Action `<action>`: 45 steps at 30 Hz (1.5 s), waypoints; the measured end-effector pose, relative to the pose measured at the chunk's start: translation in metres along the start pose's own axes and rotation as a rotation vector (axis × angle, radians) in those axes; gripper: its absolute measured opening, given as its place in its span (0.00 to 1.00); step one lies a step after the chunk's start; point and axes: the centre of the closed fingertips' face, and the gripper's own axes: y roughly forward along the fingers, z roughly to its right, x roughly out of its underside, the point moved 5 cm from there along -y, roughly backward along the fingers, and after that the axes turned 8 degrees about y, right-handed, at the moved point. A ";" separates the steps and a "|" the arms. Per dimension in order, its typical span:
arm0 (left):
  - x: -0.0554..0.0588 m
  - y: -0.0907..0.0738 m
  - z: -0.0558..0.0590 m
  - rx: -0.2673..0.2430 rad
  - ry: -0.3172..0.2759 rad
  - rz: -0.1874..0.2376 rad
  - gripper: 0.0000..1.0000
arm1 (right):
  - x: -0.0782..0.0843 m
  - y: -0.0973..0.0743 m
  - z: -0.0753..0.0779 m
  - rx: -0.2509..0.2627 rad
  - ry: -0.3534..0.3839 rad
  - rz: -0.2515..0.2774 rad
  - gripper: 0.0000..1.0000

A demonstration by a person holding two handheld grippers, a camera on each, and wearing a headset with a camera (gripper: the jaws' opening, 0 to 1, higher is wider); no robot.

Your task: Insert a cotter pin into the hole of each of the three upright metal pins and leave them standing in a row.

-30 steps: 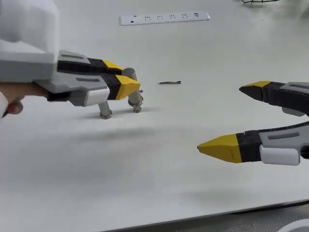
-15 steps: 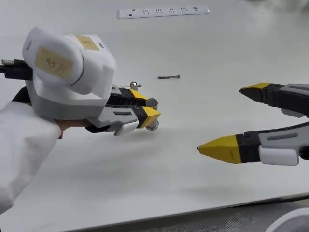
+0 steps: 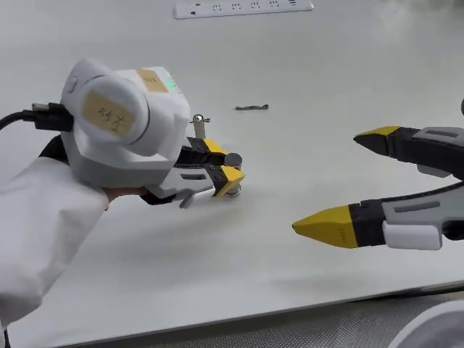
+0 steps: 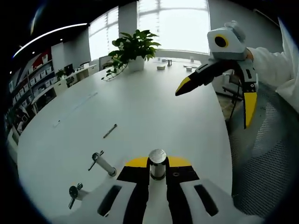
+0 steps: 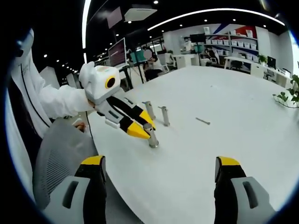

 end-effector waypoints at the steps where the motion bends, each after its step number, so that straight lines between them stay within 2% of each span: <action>1: 0.001 0.000 0.000 0.001 0.003 -0.002 0.09 | 0.000 0.000 -0.001 -0.001 0.000 -0.001 0.95; 19: 0.006 0.006 -0.001 -0.003 0.004 0.012 0.09 | 0.002 0.005 -0.002 -0.014 0.005 -0.017 0.94; 27: 0.009 0.004 -0.001 0.004 -0.040 0.033 0.10 | 0.003 0.007 -0.004 -0.021 0.005 -0.023 0.94; 29: 0.009 0.004 -0.001 -0.003 -0.026 0.035 0.10 | 0.003 0.009 -0.002 -0.022 0.003 -0.026 0.94; 31: 0.009 0.005 0.000 -0.011 0.015 0.038 0.11 | 0.003 0.009 -0.002 -0.022 0.003 -0.028 0.94; 35: 0.010 0.002 0.000 -0.013 0.015 0.024 0.11 | 0.003 0.009 -0.002 -0.024 -0.002 -0.033 0.94; 37: 0.011 -0.003 -0.001 -0.023 0.016 0.020 0.15 | 0.004 0.008 -0.001 -0.023 -0.003 -0.034 0.94; 41: 0.015 -0.015 0.001 -0.002 -0.045 0.032 0.38 | 0.004 0.009 0.001 -0.018 -0.004 -0.042 0.94; 45: 0.022 -0.026 0.005 0.017 -0.076 0.018 0.56 | 0.003 0.010 0.001 -0.018 -0.007 -0.049 0.94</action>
